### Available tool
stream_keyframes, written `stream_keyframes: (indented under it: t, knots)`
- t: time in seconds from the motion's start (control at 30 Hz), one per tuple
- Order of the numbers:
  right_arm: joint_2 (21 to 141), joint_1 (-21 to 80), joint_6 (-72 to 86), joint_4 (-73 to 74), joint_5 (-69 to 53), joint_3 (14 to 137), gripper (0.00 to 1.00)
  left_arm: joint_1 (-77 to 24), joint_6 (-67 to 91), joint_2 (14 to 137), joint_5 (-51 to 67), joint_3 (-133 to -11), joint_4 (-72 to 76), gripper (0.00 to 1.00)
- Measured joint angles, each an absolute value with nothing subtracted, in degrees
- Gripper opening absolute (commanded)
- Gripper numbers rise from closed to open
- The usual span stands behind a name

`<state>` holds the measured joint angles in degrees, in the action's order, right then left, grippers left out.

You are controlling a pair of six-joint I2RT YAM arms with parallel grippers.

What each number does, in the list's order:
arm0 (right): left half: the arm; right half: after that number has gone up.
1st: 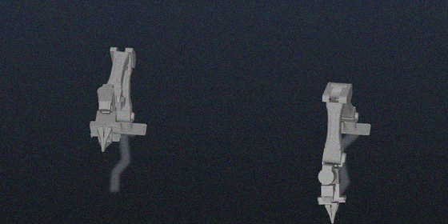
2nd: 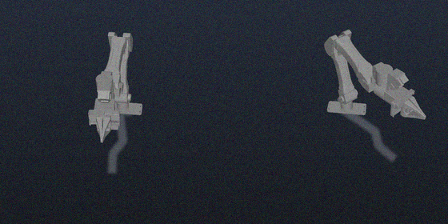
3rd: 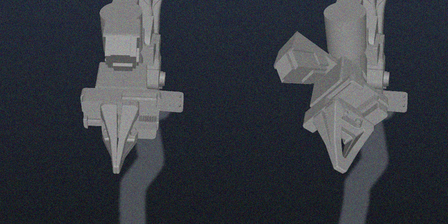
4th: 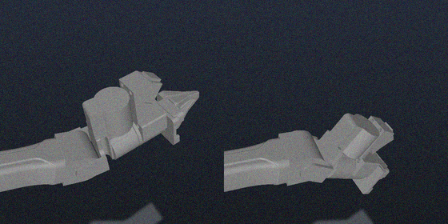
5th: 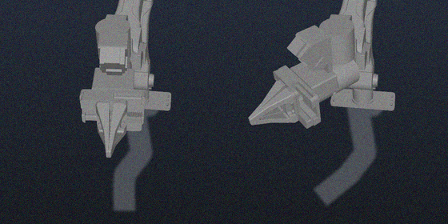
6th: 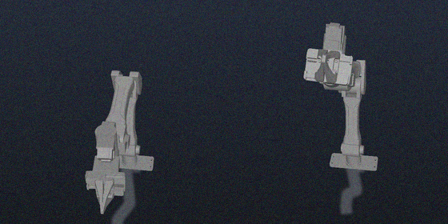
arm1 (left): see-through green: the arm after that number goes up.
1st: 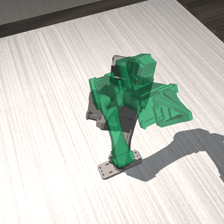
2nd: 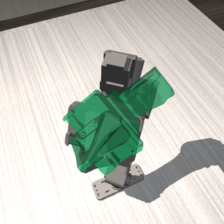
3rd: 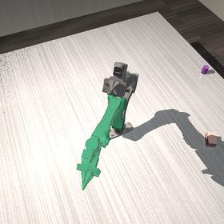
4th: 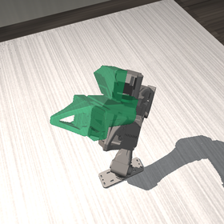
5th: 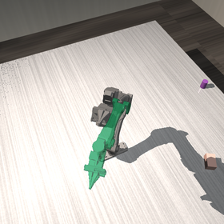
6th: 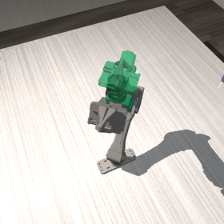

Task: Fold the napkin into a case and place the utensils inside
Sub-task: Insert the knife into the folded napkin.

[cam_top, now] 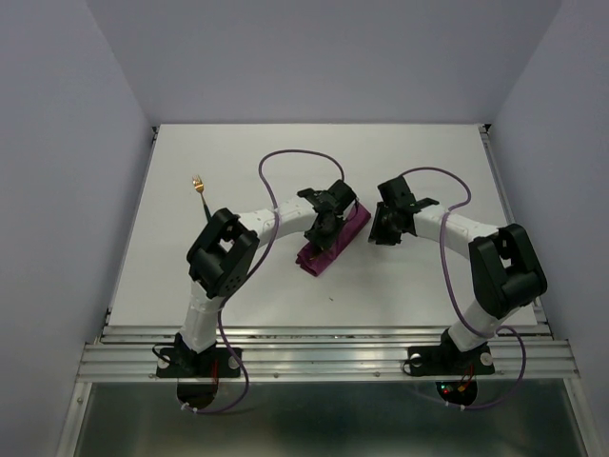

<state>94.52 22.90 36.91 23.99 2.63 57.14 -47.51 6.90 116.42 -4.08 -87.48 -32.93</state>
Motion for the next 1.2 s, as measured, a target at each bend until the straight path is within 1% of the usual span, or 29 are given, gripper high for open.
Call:
stream_keyframes:
  t: [0.67, 0.83, 1.0, 1.07, 1.17, 1.2]
  knots:
    - [94.4, 22.9, 36.9, 24.0, 2.6, 57.1, 0.32, -46.8, 6.9, 118.1, -2.4, -87.9, -31.6, 0.4]
    - [94.4, 22.9, 36.9, 24.0, 2.6, 57.1, 0.32, -46.8, 6.9, 118.1, -2.3, -87.8, -31.2, 0.41]
    - [94.4, 22.9, 36.9, 24.0, 2.6, 57.1, 0.32, -46.8, 6.9, 118.3, -2.2, -87.8, -30.9, 0.46]
    - [94.3, 22.9, 36.9, 24.0, 2.6, 57.1, 0.32, -46.8, 6.9, 118.4, -2.2, -87.8, -30.9, 0.46]
    - [94.3, 22.9, 36.9, 24.0, 2.6, 57.1, 0.32, -46.8, 6.8, 118.3, -2.3, -87.8, -30.9, 0.46]
    - [94.3, 22.9, 36.9, 24.0, 2.6, 57.1, 0.32, -46.8, 6.8, 118.3, -2.5, -87.8, -30.9, 0.42]
